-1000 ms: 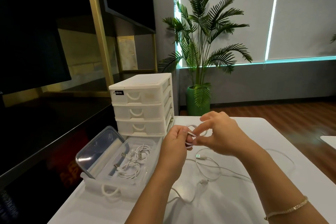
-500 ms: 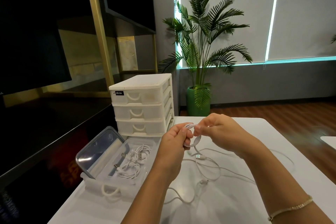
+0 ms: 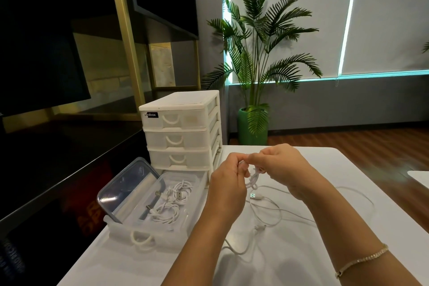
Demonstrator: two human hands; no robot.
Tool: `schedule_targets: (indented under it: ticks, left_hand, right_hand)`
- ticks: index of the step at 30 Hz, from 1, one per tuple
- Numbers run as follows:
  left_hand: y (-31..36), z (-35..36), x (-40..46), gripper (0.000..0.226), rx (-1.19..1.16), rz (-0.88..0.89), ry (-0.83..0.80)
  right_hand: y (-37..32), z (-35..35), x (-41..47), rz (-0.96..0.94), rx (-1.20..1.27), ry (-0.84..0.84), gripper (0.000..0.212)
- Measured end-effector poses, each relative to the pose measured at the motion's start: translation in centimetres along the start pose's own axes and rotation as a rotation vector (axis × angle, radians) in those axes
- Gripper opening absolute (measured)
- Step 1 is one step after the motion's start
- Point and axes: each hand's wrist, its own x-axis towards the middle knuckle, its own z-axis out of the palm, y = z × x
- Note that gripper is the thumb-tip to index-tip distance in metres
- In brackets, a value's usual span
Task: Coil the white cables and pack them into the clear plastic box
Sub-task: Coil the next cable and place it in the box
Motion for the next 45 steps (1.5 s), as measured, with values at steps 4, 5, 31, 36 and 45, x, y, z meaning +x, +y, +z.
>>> schedule_targets:
  ticks: [4, 5, 31, 36, 45]
  left_hand:
    - [0.1, 0.1, -0.2, 0.026, 0.031, 0.051, 0.025]
    - [0.1, 0.1, -0.2, 0.027, 0.036, 0.064, 0.030]
    - [-0.8, -0.3, -0.2, 0.010, 0.027, 0.088, 0.120]
    - [-0.3, -0.4, -0.4, 0.007, -0.111, 0.010, 0.126]
    - [0.1, -0.4, -0.6, 0.029, -0.277, -0.008, 0.100]
  right_hand:
    - [0.2, 0.2, 0.3, 0.022, 0.050, 0.053, 0.031]
    - [0.1, 0.3, 0.3, 0.021, 0.075, 0.059, 0.031]
    - [0.8, -0.3, 0.8, -0.174, -0.051, 0.162, 0.032]
    - [1.0, -0.3, 1.0, -0.165, -0.025, 0.165, 0.029]
    - [1.1, -0.6, 0.7, -0.123, 0.001, 0.033, 0.030]
